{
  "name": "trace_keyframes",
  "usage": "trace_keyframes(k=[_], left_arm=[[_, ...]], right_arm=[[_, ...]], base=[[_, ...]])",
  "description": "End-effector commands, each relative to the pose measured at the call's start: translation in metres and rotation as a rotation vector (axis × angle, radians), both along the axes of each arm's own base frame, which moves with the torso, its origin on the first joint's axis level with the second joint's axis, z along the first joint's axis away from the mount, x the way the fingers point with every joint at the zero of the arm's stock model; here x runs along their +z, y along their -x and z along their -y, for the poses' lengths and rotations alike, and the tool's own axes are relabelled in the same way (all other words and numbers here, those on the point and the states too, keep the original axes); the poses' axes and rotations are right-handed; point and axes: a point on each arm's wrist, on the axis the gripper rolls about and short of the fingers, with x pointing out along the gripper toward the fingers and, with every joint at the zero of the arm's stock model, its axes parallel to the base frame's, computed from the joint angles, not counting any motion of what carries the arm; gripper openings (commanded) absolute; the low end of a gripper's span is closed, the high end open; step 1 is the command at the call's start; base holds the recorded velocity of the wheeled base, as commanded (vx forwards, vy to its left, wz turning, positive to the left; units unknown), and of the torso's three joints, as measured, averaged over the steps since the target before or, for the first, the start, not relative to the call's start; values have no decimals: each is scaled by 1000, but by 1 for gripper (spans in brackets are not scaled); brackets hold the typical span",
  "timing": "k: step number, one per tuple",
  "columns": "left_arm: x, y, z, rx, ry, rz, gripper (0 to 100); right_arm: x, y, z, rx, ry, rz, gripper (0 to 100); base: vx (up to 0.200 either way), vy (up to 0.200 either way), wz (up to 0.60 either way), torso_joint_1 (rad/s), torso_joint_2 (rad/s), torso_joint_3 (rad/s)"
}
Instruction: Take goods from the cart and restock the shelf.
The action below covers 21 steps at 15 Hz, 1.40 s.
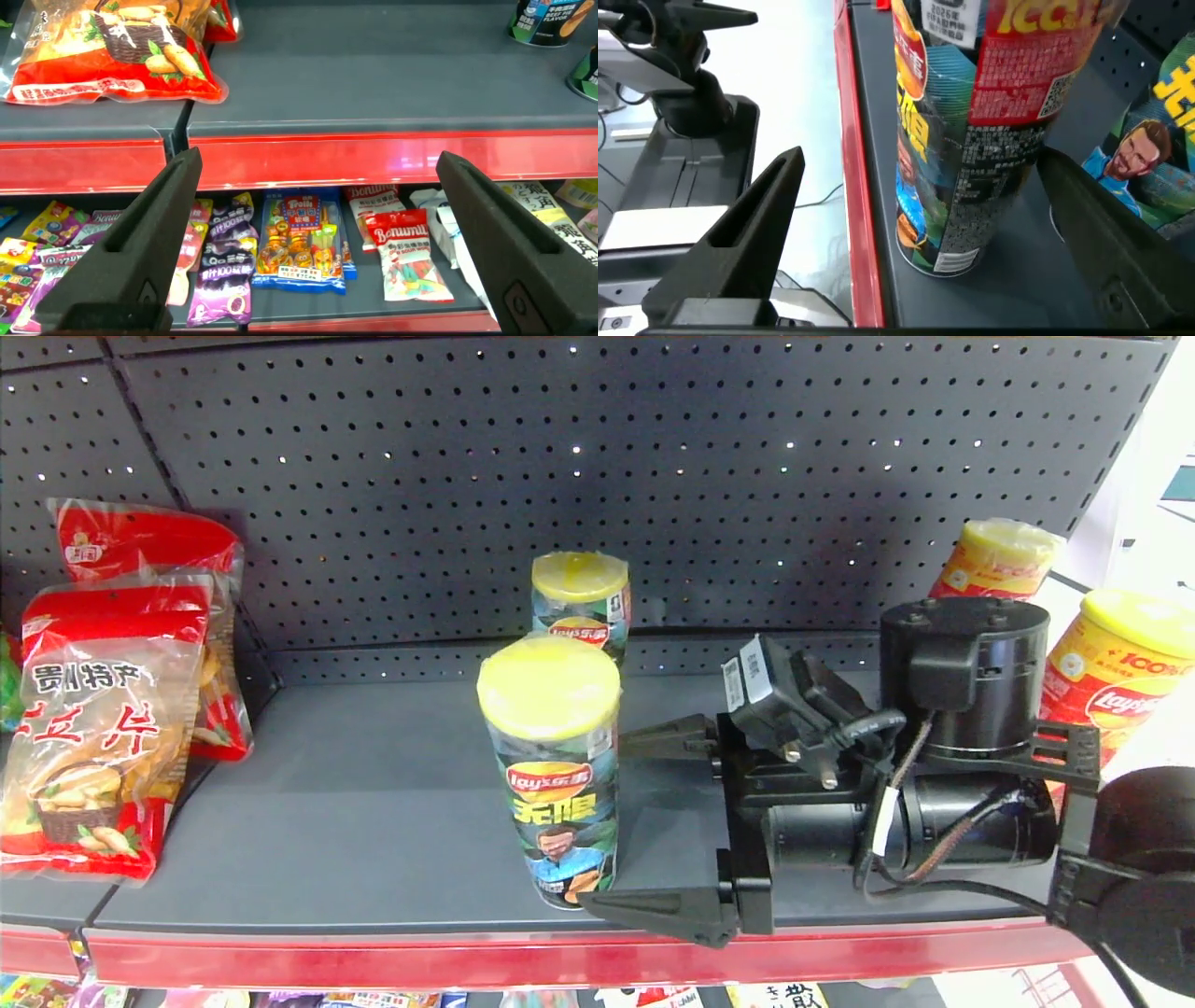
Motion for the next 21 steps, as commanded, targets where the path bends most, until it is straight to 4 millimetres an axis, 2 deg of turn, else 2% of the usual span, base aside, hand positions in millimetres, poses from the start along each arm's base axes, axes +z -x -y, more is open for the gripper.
trace_keyframes(k=[1, 14, 17, 21], left_arm=[[0, 0, 0, 0, 0, -1, 100], [0, 0, 0, 0, 0, -1, 100], [0, 0, 0, 0, 0, -1, 100], [0, 0, 0, 0, 0, -1, 100]], right_arm=[[-1, 1, 0, 2, 2, -2, 100], [-9, -9, 8, -41, 21, -20, 100], [-17, -27, 15, -108, 39, -24, 100], [-22, -37, 15, -131, 44, -26, 100]], base=[[0, 0, 0, 0, 0, 0], [0, 0, 0, 0, 0, 0], [0, 0, 0, 0, 0, 0], [0, 0, 0, 0, 0, 0]])
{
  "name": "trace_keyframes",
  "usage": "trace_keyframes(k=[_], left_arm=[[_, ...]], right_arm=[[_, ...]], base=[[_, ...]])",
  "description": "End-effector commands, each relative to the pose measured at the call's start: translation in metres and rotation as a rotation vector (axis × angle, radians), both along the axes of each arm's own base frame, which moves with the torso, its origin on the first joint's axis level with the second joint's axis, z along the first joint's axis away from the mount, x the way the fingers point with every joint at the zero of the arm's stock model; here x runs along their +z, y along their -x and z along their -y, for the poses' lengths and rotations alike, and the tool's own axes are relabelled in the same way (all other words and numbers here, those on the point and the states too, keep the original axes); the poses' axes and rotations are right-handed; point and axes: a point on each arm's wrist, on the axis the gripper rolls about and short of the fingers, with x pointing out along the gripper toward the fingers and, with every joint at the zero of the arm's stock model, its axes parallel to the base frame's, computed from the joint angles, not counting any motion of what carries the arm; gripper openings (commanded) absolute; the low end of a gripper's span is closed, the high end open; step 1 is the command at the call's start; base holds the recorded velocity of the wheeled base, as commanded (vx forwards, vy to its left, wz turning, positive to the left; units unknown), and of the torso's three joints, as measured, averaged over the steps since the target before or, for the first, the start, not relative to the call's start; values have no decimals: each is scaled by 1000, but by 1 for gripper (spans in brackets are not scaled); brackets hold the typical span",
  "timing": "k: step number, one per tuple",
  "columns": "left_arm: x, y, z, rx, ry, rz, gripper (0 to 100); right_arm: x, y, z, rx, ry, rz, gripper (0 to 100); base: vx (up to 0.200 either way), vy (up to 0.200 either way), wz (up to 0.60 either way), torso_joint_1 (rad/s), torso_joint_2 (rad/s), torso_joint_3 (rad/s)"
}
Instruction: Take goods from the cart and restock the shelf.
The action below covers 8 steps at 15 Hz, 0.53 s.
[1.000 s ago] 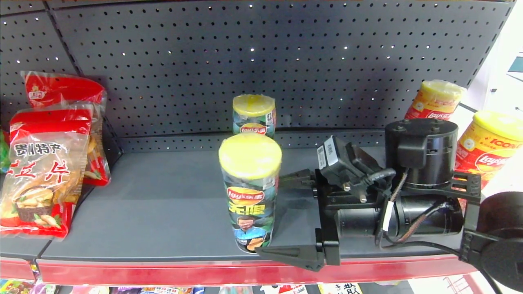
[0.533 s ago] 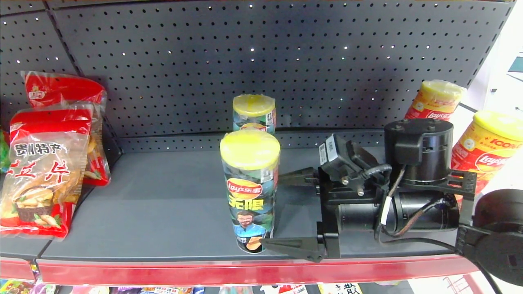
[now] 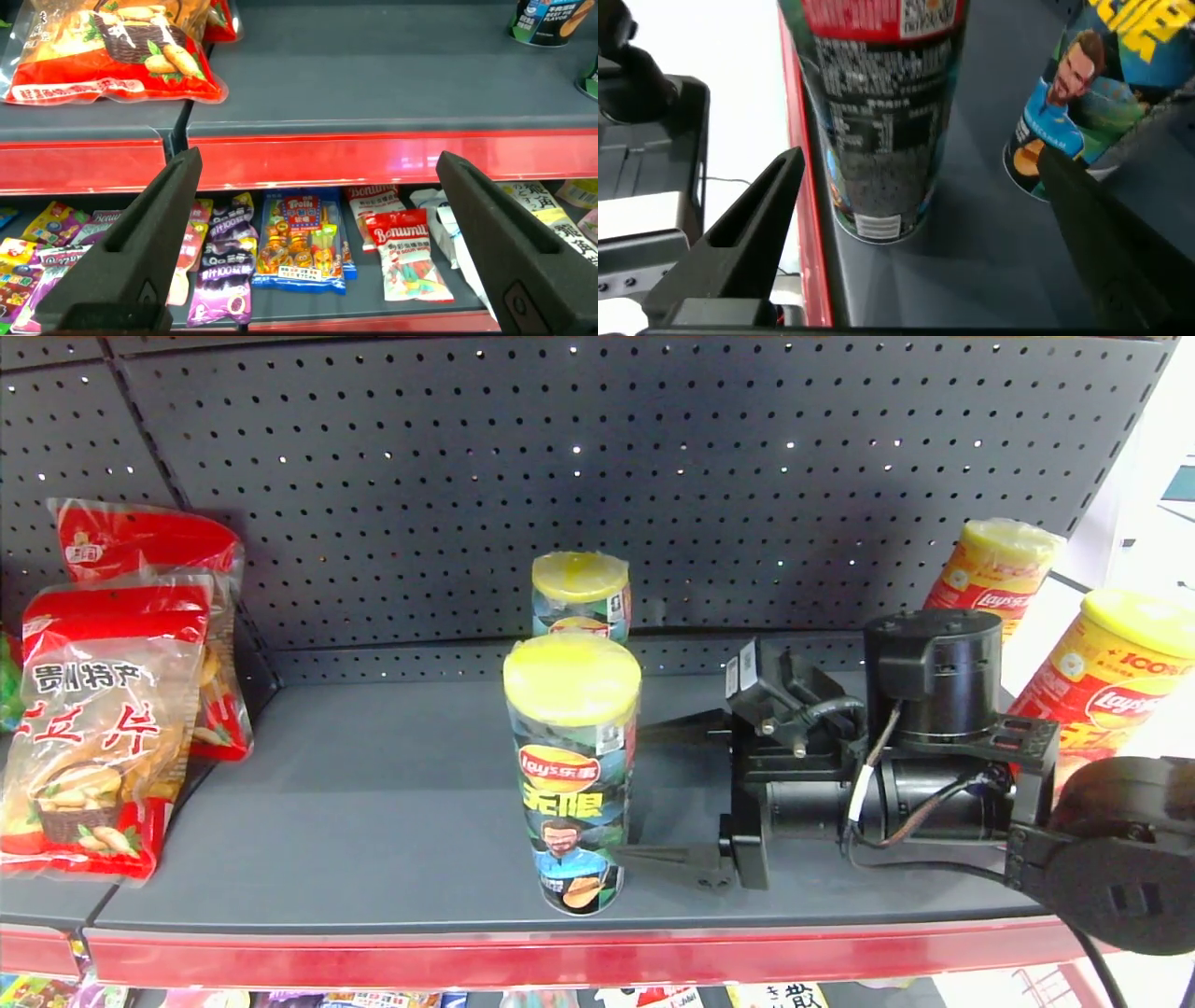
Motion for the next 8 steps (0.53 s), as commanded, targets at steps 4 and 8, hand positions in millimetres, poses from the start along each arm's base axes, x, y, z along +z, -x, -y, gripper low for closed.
trace_keyframes(k=[4, 8], left_arm=[[0, 0, 0, 0, 0, -1, 100], [0, 0, 0, 0, 0, -1, 100]], right_arm=[[-5, -8, -3, -9, 4, -7, 100], [-5, -11, -2, -15, 5, -6, 100]], base=[[0, 0, 0, 0, 0, 0], [0, 0, 0, 0, 0, 0]])
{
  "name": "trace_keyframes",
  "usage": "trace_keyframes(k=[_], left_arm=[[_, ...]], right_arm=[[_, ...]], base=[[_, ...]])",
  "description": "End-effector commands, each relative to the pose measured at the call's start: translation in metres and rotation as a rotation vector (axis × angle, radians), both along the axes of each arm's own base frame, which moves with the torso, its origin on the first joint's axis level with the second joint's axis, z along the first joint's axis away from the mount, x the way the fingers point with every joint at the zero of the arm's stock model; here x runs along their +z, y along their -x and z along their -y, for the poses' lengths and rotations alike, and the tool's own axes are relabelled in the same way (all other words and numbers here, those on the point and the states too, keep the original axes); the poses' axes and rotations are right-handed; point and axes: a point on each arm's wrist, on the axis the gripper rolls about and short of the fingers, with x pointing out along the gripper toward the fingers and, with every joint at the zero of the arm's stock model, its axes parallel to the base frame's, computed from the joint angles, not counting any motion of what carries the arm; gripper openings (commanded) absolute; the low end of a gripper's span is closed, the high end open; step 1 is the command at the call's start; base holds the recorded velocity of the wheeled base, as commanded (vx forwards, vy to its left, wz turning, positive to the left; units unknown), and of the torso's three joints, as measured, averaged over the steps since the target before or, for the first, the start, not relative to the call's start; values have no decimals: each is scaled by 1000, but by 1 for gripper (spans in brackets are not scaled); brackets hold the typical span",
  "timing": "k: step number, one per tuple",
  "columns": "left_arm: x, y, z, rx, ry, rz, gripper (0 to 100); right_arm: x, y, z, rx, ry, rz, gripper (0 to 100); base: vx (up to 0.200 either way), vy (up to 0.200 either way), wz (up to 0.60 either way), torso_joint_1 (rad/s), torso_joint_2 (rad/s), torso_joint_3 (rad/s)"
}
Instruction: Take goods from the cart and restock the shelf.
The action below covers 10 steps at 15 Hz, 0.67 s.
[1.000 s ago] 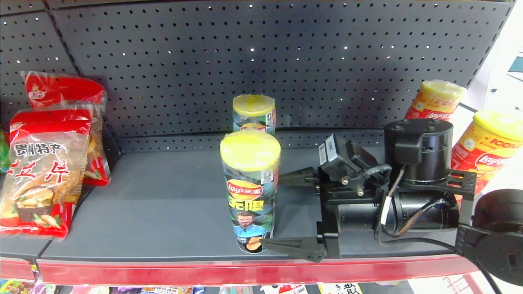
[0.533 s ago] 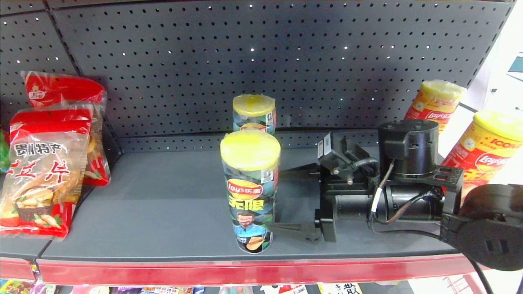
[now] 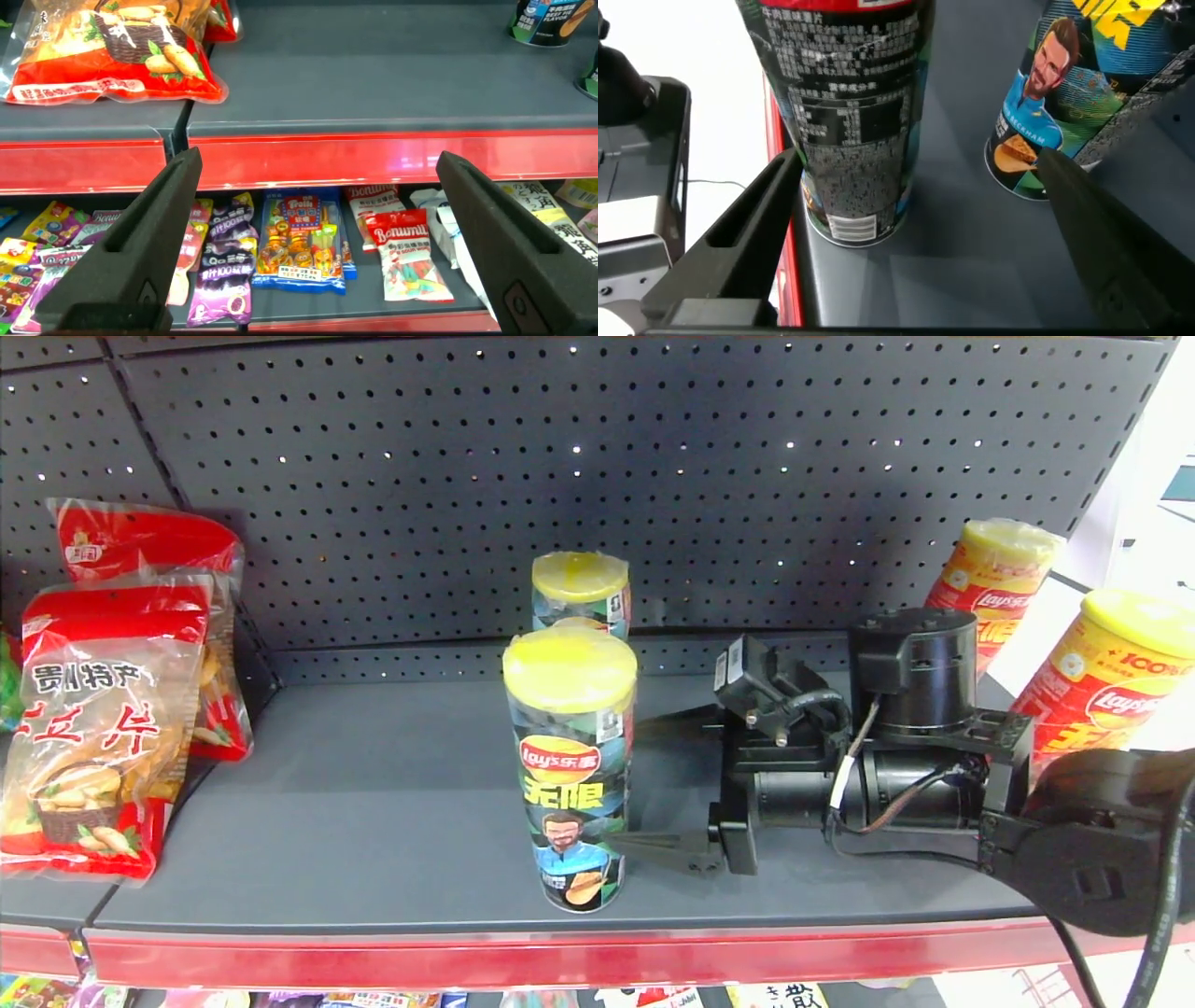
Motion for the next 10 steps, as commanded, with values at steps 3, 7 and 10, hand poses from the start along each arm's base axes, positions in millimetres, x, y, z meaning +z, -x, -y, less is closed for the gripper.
trace_keyframes(k=[3, 7, 10], left_arm=[[0, 0, 0, 0, 0, -1, 100], [0, 0, 0, 0, 0, -1, 100], [0, 0, 0, 0, 0, -1, 100]], right_arm=[[-1, -3, 2, -8, 2, -3, 100], [-1, 4, 6, -5, 3, -7, 100], [9, 12, 13, -9, -14, 13, 100]], base=[[0, 0, 0, 0, 0, 0], [0, 0, 0, 0, 0, 0], [0, 0, 0, 0, 0, 0]])
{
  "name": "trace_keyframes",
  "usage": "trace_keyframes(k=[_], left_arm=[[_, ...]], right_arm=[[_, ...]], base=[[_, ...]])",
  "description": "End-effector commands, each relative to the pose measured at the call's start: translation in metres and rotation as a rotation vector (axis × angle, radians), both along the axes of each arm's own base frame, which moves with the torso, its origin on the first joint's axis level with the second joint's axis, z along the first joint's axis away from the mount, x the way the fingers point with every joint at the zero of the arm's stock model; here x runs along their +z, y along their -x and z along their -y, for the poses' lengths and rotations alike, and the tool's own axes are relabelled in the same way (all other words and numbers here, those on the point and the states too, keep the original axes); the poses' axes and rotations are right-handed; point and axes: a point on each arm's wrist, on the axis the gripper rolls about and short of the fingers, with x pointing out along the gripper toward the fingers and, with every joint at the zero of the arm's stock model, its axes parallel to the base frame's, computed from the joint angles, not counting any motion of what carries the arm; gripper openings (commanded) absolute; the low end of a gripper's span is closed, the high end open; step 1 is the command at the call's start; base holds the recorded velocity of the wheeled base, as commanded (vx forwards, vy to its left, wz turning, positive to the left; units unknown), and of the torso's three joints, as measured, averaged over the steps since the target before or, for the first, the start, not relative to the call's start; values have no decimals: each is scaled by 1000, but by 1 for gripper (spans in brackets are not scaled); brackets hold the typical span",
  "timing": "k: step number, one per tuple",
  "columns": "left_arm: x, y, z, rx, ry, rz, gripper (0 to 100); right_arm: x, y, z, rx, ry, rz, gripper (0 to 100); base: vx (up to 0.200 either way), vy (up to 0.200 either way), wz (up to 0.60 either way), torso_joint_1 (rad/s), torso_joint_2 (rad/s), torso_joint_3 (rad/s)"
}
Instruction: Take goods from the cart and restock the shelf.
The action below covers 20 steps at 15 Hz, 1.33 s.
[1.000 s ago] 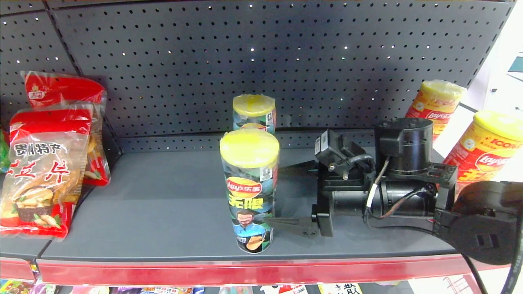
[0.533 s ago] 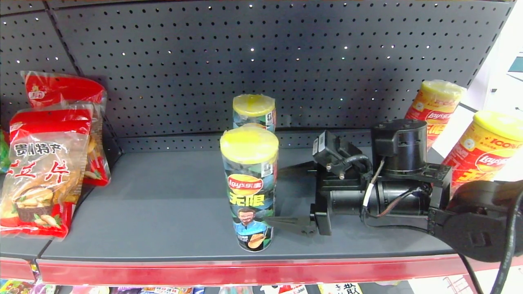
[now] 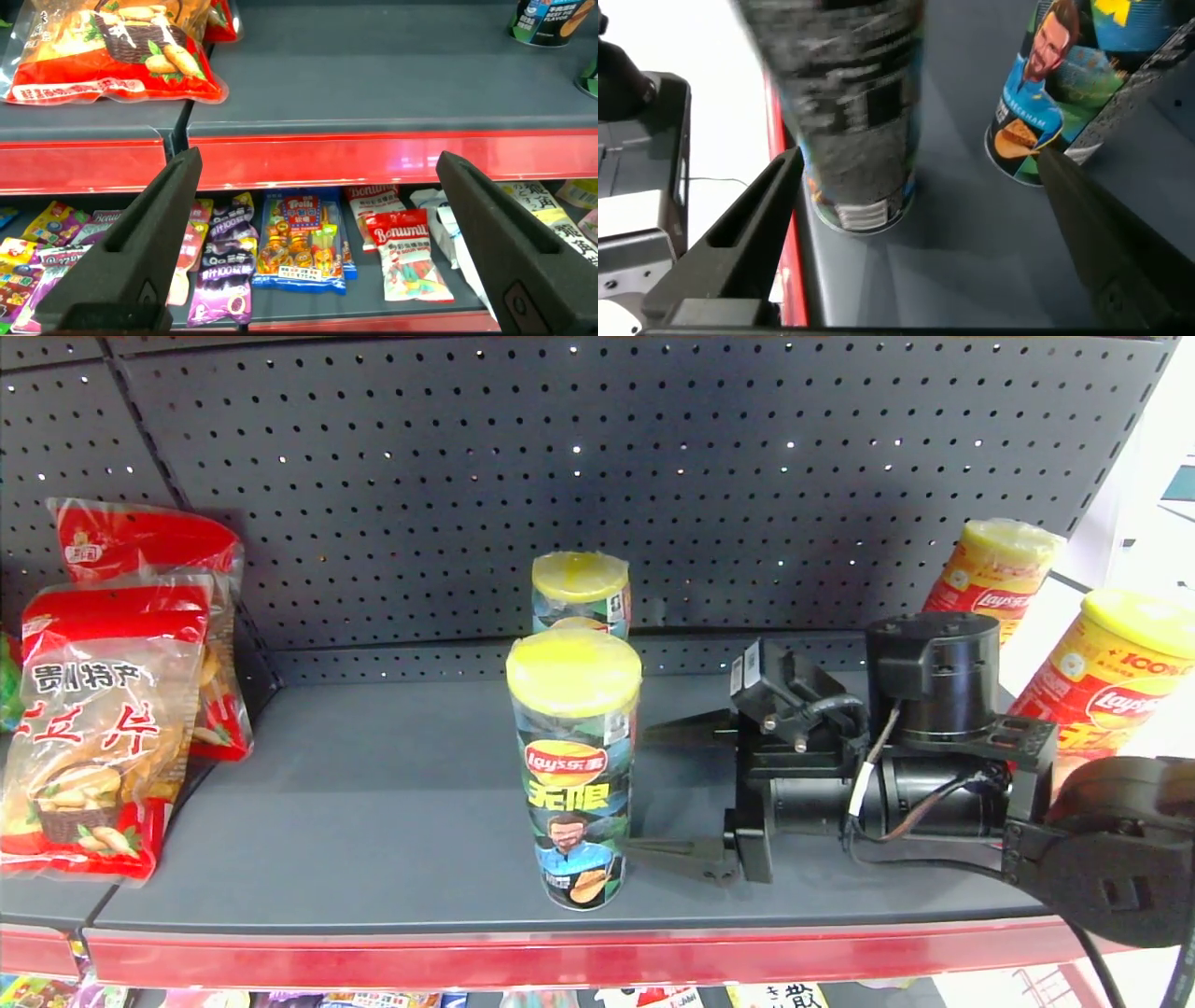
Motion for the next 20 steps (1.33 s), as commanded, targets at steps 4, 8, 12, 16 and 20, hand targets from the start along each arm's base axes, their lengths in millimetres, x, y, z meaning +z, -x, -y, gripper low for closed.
trace_keyframes(k=[4, 8, 12, 16, 20], left_arm=[[0, 0, 0, 0, 0, -1, 100], [0, 0, 0, 0, 0, -1, 100], [0, 0, 0, 0, 0, -1, 100], [0, 0, 0, 0, 0, -1, 100], [0, 0, 0, 0, 0, -1, 100]], right_arm=[[21, 25, 27, -24, -39, 48, 100], [53, 52, 50, -85, -111, 126, 100], [86, 79, 94, -213, -176, 232, 100], [118, 140, 159, -428, -183, 301, 100], [144, 207, 190, -753, -242, 411, 100]], base=[[0, 0, 0, 0, 0, 0], [0, 0, 0, 0, 0, 0], [0, 0, 0, 0, 0, 0], [0, 0, 0, 0, 0, 0], [0, 0, 0, 0, 0, 0]])
